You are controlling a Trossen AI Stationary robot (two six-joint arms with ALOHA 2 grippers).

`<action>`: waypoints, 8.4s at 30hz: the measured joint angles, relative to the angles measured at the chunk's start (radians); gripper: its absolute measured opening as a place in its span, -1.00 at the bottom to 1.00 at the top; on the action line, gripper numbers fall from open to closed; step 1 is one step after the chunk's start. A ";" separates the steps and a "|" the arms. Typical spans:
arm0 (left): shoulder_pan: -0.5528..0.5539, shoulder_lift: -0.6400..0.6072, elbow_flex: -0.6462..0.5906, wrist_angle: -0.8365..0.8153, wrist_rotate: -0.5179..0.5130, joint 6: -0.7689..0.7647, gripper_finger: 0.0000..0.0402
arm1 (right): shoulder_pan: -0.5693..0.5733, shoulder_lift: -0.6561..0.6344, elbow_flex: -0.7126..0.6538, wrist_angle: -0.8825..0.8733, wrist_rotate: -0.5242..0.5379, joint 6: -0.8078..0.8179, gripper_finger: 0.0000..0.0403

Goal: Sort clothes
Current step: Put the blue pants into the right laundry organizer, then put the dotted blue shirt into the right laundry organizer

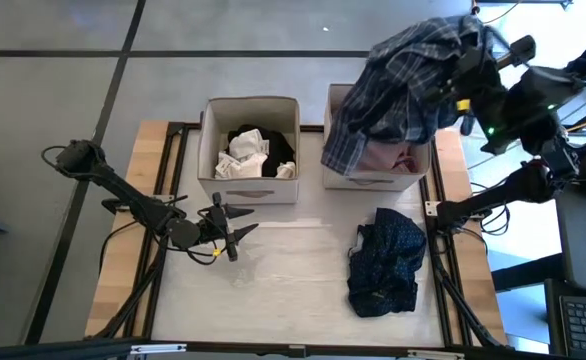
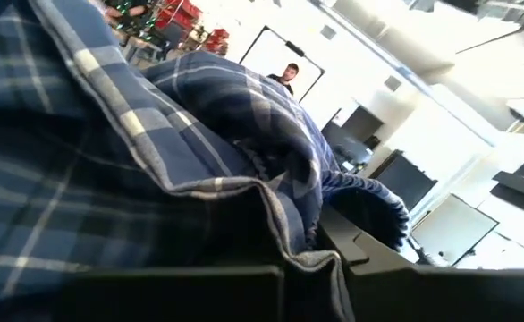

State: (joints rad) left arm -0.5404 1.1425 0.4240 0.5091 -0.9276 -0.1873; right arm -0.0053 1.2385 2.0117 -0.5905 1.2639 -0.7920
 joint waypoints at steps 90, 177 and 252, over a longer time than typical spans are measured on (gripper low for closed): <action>0.000 0.000 0.000 -0.002 0.000 0.007 -0.10 | -0.675 0.120 -1.093 0.047 -0.977 0.638 0.06; 0.019 0.000 0.000 -0.005 0.000 -0.024 -0.10 | 0.706 0.152 -1.214 -0.239 -1.186 1.475 0.09; 0.018 0.000 0.000 -0.005 0.000 -0.022 -0.10 | 0.484 0.071 -0.465 -0.637 0.146 0.843 -0.93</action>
State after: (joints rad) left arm -0.5220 1.1427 0.4236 0.5043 -0.9276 -0.2096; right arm 0.4790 1.3094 1.5469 -1.2276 1.4101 0.0507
